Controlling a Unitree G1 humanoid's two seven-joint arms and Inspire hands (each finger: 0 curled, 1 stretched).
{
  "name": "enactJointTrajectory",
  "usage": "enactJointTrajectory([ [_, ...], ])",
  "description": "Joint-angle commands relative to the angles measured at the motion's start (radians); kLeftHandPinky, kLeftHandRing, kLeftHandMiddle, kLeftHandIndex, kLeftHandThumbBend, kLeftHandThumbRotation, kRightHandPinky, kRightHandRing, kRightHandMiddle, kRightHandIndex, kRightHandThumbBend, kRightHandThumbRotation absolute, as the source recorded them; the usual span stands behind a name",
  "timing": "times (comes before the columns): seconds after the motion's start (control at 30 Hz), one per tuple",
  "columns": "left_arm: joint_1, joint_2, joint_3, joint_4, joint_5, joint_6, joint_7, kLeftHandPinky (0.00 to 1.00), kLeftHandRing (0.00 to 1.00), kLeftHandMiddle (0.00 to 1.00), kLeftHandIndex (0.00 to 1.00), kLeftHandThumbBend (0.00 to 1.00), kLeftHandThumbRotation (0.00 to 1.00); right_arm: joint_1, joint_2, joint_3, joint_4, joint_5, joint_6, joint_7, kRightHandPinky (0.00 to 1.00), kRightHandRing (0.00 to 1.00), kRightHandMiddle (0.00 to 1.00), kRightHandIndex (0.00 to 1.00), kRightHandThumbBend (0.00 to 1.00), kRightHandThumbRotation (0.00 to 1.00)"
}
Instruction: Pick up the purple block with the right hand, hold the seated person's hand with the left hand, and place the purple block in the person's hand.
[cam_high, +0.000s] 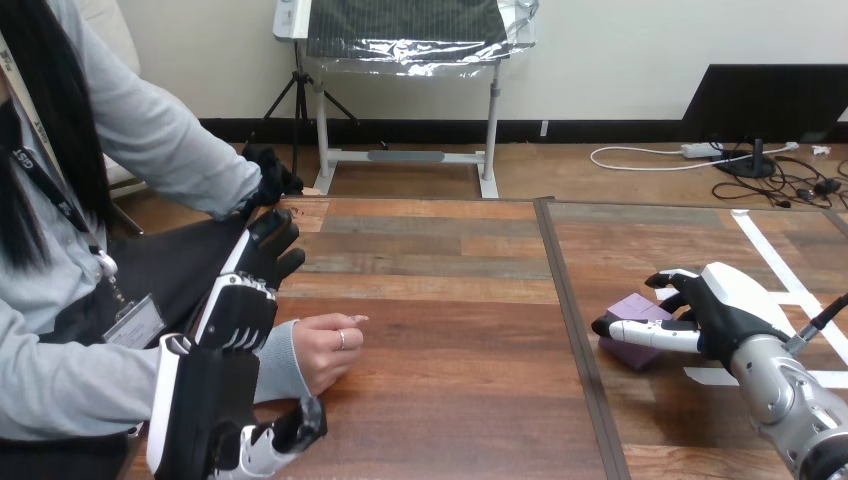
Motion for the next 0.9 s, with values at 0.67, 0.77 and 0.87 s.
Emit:
enactJointTrajectory([
  [0.67, 0.015, 0.000, -0.001, -0.119, 0.010, 0.008, 0.009, 0.90, 0.93, 0.93, 0.91, 1.00, 0.67, 0.001, 0.049, 0.035, 0.005, -0.026, 0.040, -0.087, 0.39, 0.30, 0.36, 0.81, 1.00, 0.57],
  [0.77, 0.018, -0.002, 0.002, -0.122, 0.017, 0.006, 0.013, 0.90, 0.93, 0.93, 0.91, 1.00, 0.67, 0.000, 0.053, 0.047, 0.006, -0.040, 0.058, -0.117, 0.43, 0.40, 0.46, 0.75, 0.96, 0.49],
  [0.87, 0.023, -0.006, 0.007, -0.128, 0.026, 0.007, 0.020, 0.90, 0.93, 0.93, 0.91, 1.00, 0.68, -0.002, 0.057, 0.057, 0.007, -0.053, 0.082, -0.144, 0.44, 0.45, 0.51, 0.69, 0.92, 0.42],
])
